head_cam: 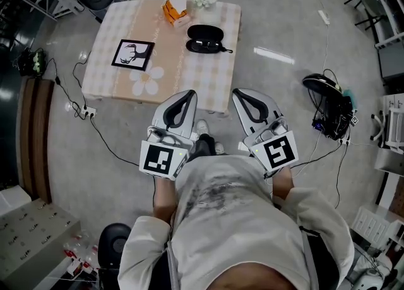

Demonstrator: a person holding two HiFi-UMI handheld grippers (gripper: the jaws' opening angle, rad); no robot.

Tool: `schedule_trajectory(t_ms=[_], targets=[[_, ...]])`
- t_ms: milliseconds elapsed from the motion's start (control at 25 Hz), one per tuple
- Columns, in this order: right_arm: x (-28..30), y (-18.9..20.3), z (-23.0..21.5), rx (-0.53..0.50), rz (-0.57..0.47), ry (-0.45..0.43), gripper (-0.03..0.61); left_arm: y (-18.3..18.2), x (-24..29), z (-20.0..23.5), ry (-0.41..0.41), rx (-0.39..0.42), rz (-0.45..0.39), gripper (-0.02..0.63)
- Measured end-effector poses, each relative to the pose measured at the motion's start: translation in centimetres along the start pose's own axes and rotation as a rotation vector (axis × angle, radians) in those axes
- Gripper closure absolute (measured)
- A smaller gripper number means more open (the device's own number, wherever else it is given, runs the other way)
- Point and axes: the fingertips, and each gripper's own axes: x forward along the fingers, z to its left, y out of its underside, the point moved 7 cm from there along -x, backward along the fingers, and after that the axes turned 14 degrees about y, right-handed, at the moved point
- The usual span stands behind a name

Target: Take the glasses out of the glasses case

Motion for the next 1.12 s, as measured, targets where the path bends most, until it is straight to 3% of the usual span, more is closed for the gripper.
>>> schedule_trajectory(t_ms=[1120], targets=[[10.2, -0.8, 0.4, -0.05, 0.062, 0.065, 0.561, 0.3, 2.3, 11.1, 0.074, -0.027, -0.012, 0.606]])
